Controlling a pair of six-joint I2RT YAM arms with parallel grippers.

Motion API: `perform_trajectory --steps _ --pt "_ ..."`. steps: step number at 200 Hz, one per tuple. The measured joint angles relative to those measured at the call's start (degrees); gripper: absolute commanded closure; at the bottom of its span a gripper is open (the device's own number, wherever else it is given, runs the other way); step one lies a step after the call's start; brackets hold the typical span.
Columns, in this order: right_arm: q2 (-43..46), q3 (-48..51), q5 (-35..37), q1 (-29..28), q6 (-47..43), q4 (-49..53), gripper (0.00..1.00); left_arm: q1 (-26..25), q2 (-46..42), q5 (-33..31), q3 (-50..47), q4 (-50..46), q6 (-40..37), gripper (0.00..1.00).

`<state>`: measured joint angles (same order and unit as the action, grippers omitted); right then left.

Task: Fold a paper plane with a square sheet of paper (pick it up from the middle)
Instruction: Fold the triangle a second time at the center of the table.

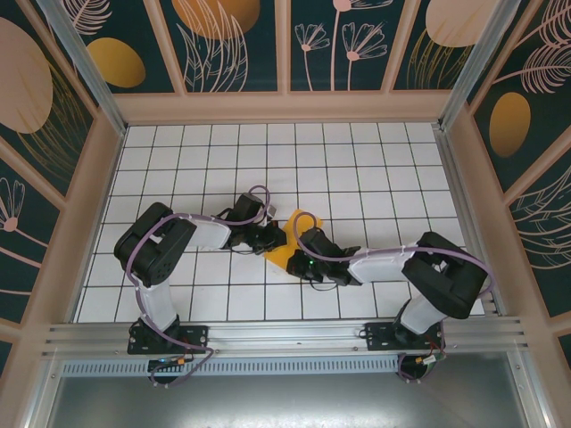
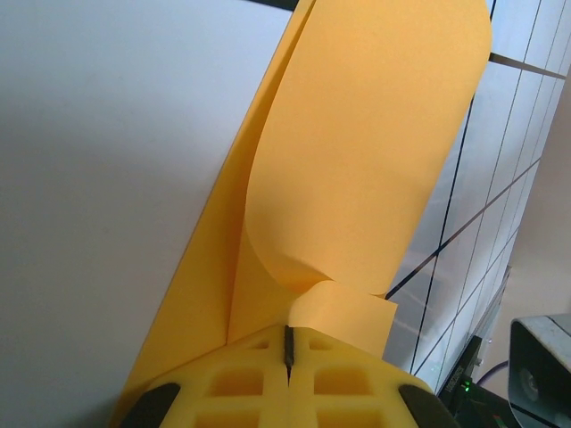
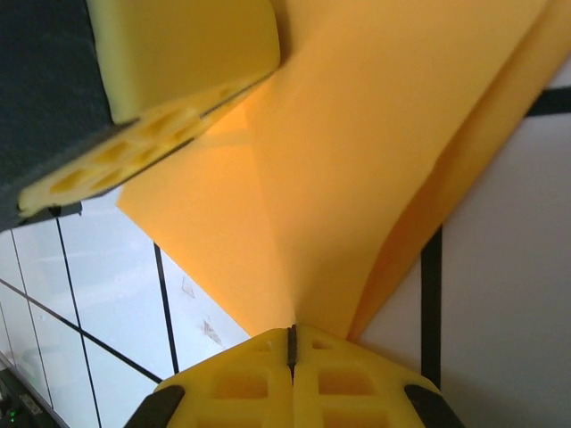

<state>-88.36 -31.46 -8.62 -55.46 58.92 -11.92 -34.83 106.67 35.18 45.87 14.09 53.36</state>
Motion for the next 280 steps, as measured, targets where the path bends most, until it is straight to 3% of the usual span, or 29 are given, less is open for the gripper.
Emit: perform_trajectory --steps 59,142,232,280 --pt "7.56 0.09 -0.07 1.03 1.73 0.96 1.0 0.0 0.0 0.0 0.0 0.0 0.0 1.0" --pt "-2.97 0.13 -3.13 2.97 9.42 -5.55 1.0 -0.02 0.0 0.07 0.0 -0.02 -0.17 1.0" --pt "-0.09 4.26 -4.79 2.01 11.08 -7.67 1.0 -0.02 0.0 0.0 0.0 -0.15 -0.15 1.0" --pt "3.48 4.98 -5.29 1.25 10.4 -3.08 1.0 0.0 0.0 0.13 0.0 -0.15 -0.17 1.0"
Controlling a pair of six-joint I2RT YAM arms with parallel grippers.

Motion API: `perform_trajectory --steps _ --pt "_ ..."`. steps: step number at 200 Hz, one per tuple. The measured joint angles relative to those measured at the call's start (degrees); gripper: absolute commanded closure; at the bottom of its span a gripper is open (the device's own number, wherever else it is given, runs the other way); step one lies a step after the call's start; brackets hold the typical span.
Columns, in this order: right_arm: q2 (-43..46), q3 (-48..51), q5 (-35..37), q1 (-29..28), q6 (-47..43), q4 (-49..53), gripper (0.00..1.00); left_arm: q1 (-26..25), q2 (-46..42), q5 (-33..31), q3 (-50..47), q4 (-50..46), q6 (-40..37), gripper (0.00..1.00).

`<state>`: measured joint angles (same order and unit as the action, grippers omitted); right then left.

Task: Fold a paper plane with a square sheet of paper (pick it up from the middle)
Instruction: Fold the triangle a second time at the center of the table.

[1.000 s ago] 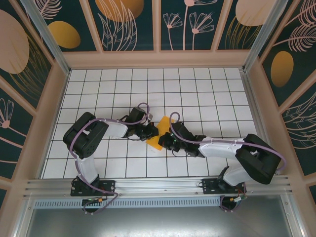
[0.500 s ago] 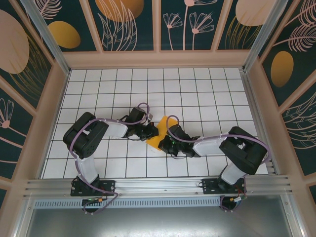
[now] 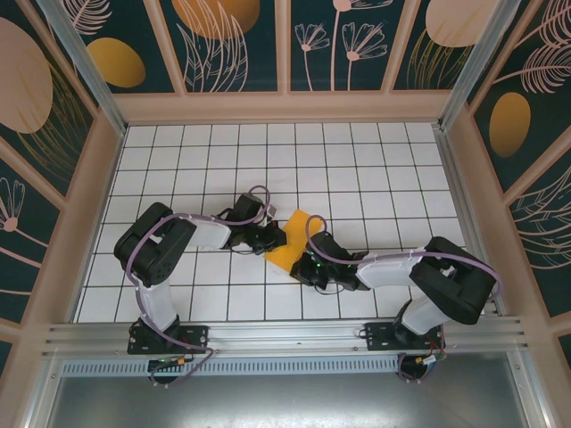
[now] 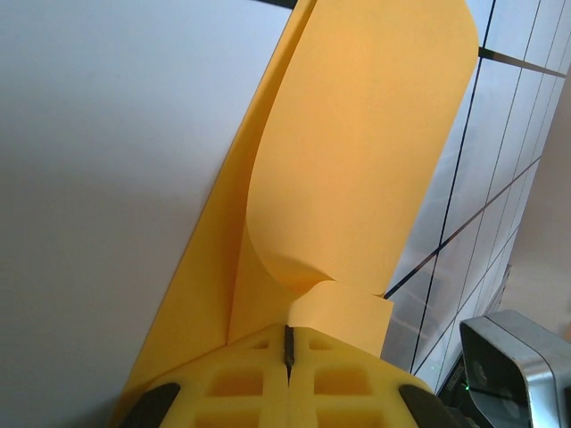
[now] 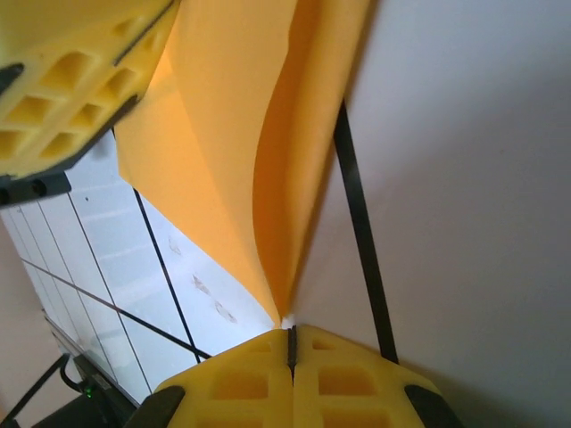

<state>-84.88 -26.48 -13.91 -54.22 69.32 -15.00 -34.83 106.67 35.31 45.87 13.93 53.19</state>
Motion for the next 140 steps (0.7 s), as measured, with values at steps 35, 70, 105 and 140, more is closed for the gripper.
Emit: perform_trajectory --steps 35,70,105,140 --pt "2.51 -1.22 1.64 0.68 -0.39 1.18 1.0 0.0 0.0 0.02 0.0 0.0 0.0 1.0" --pt "-0.33 -3.91 2.23 2.47 -0.63 -1.18 1.0 0.0 0.0 0.02 0.0 0.0 0.0 1.0" --pt "-5.95 -5.68 2.21 2.91 -1.11 -1.92 1.0 0.0 0.0 0.04 0.0 0.02 -0.04 1.0" --pt "-7.54 -5.62 1.7 2.93 -1.01 -2.84 1.0 0.0 -0.22 0.0 0.0 -0.04 -0.42 0.99"
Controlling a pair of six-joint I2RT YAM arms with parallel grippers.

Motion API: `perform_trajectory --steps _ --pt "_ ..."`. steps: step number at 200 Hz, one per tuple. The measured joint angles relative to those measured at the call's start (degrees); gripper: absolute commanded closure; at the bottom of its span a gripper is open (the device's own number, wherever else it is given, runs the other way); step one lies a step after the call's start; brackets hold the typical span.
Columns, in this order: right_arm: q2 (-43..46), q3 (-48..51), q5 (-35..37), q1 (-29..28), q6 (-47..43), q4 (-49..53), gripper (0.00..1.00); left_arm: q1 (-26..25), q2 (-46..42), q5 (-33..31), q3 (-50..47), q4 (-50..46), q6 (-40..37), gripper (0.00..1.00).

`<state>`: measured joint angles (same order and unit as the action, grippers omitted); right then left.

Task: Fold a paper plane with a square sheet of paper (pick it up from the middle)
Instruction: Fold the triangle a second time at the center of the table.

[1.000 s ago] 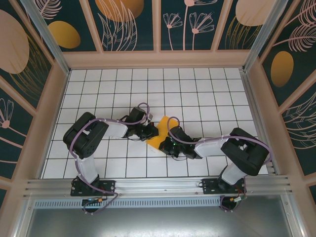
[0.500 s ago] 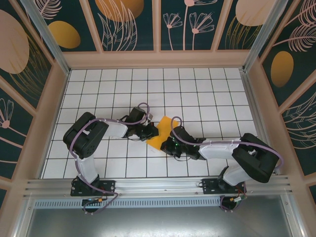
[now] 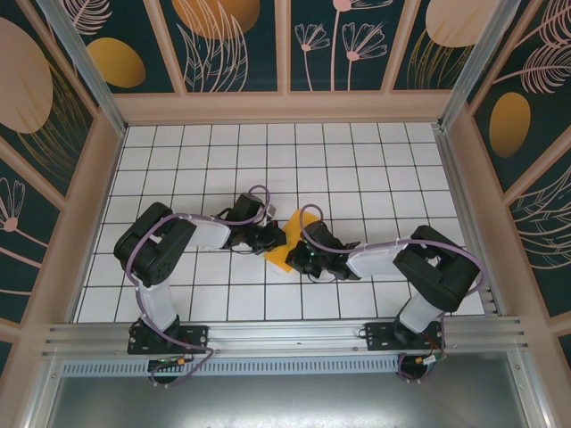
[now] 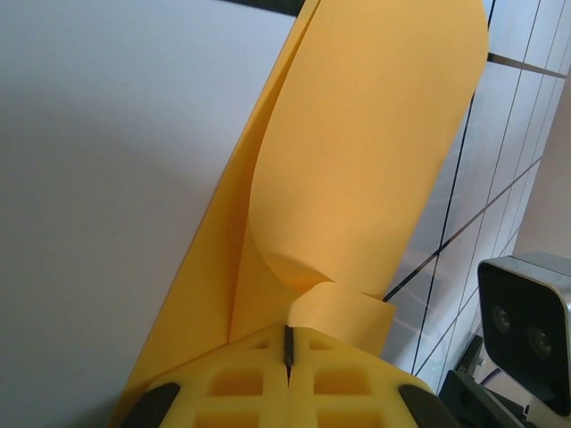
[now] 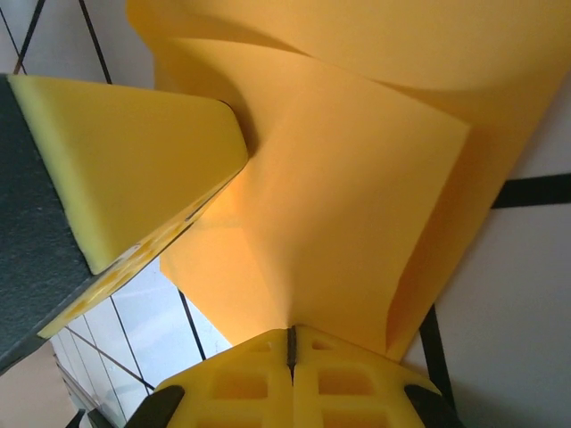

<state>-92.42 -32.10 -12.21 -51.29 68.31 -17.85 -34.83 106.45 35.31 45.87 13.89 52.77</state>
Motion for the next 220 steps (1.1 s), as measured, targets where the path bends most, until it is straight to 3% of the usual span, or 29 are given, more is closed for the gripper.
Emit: perform_trajectory --steps 27,125,220 --pt "-0.02 0.44 -0.07 0.0 -0.02 -0.87 1.0 0.0 -1.25 -0.2 -0.13 -0.5 -0.68 0.9" --pt "0.02 0.76 -0.11 -0.02 -0.66 -1.33 1.0 0.26 1.31 -5.4 4.92 -4.07 -3.3 0.95" --pt "0.11 1.16 -0.13 -0.02 -0.94 -1.92 1.0 1.88 1.62 -5.14 4.96 -4.31 -4.79 0.91"
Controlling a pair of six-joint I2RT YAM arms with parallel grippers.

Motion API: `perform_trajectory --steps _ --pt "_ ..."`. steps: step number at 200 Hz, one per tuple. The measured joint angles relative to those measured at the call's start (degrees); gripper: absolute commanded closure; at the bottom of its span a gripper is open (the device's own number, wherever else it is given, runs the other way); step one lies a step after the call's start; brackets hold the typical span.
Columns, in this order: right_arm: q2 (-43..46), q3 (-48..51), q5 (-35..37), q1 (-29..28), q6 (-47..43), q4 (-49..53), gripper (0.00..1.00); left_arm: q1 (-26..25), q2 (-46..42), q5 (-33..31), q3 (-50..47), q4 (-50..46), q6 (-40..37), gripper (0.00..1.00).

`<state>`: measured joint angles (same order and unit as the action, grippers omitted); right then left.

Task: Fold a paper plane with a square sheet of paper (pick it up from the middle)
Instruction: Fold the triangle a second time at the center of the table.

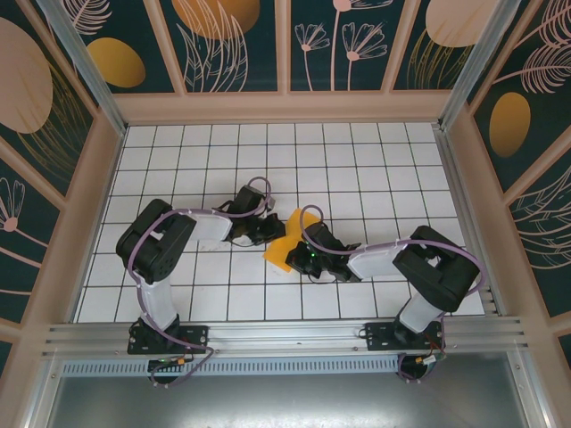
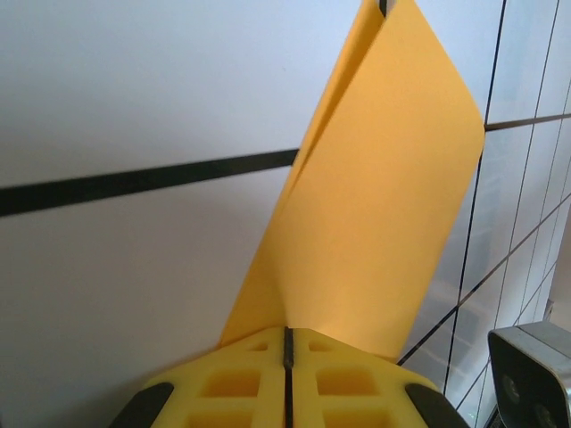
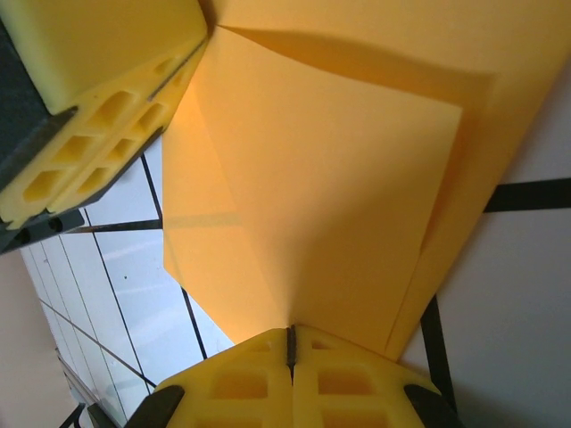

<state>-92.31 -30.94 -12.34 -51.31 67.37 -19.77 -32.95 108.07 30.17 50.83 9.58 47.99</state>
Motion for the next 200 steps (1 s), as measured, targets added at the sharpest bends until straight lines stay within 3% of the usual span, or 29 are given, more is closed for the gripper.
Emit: perform_trajectory --steps 86,125,153,200 --pt "0.0 0.24 -0.24 0.02 -1.46 -0.44 1.0 3.78 1.38 -0.9 3.26 -2.38 -2.19 0.89" --pt "-0.26 0.0 -0.63 0.02 -2.25 -0.42 1.0 4.13 -2.03 -0.61 3.21 -3.82 -2.56 0.91" --pt "-1.2 -0.94 -1.44 0.02 -2.58 -0.31 1.0 4.07 -6.54 2.97 0.33 -1.16 -1.42 0.92" --pt "-1.4 -1.22 -1.7 0.02 -2.97 -0.15 1.0 2.21 -6.47 7.58 -4.9 0.31 -1.03 0.92"
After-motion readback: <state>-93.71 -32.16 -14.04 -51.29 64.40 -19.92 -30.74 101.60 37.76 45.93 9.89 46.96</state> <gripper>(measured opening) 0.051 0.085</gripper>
